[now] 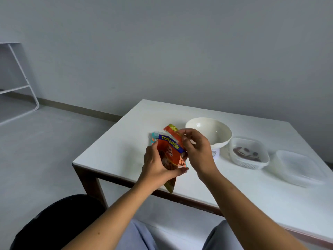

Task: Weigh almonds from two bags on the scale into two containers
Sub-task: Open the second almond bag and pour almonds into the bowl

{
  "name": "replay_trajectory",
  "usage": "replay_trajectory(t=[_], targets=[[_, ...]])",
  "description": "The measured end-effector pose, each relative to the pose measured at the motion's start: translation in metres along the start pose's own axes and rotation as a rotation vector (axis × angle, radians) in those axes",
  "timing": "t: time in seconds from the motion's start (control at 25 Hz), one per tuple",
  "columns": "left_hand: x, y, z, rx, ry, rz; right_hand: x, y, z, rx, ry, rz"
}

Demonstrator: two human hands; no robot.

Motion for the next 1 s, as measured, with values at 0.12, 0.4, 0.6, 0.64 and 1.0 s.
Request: replay_trajectory(t=[0.12,0.4,0.6,0.64,1.0], targets=[[0.006,-0.007,0.003,-0.051,0.073,0.057,0.015,0.0,-0.006,0.028,0.124,0.05],[0.017,-0.011,0.013,-0.183,-0.271,0.139,0.026,0.004,-0.004,0.047,0.471,0.028],[0.02,-0.011,0.011,-0.234,-0.397,0.146,0.025,0.001,0.002,-0.092,0.433,-0.15],[0.02,-0.011,0.012,-0.245,-0.408,0.136,0.025,0.002,0.0,-0.092,0.366,-0.17],[0.01,-0.013,0.014,-0.285,-0.388,-0.064,0.021,0.017,0.009,-0.239,0.031,-0.304]])
Point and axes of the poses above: each hand's wrist, its own y-axis away from the middle knuckle, its own x-axis out of the back of the hand, z = x × y, the point moved 7 cm from there along -y, towards the middle knuckle, and after that the axes turned 11 degrees about -y, right-handed, at the moved point
